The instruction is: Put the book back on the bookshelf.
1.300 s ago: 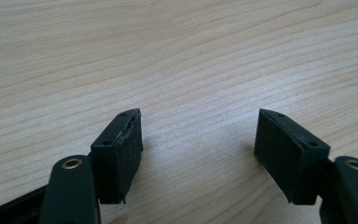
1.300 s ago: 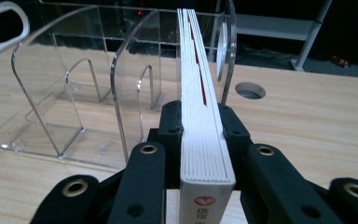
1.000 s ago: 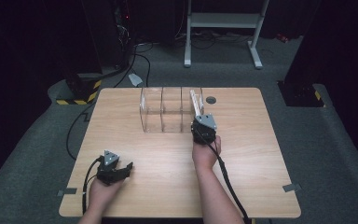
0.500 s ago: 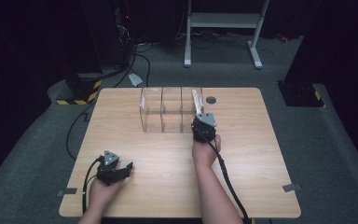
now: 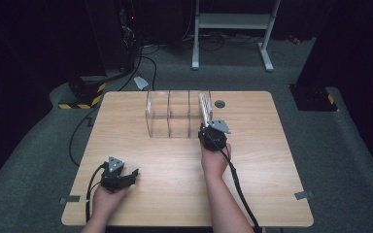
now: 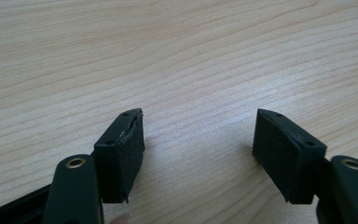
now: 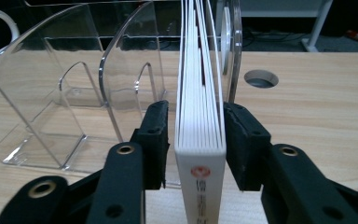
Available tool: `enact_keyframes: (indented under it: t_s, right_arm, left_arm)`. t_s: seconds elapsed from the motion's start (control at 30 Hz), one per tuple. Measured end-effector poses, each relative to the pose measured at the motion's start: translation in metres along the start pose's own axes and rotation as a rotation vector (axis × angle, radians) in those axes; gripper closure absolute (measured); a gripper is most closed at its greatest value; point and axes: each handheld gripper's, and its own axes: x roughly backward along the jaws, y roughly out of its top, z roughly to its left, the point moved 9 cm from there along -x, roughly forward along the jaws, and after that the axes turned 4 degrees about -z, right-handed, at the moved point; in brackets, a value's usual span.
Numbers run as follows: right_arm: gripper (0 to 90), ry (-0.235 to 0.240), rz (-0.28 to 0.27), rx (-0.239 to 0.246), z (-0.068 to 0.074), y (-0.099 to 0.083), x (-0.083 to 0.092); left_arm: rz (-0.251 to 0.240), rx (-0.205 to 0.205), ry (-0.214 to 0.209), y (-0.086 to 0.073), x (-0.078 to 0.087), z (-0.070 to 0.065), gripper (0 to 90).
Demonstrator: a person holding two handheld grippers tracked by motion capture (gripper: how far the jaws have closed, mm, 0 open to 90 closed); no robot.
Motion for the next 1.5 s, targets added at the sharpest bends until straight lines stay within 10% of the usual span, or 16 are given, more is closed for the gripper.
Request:
enact_keyframes:
  t_s: [0.43,1.5]
  right_arm:
    - [63.5,0.064,0.01,-0.003,-0.002,-0.018,0.018]
    - [68.4,0.031,0.013,-0.113,-0.003,-0.019,0.016]
  left_arm:
    - [0.0,0.0,0.0,0.0,0.0,0.0,33.8]
    - [0.0,-0.001,0.0,0.0,0.0,0.0,33.7]
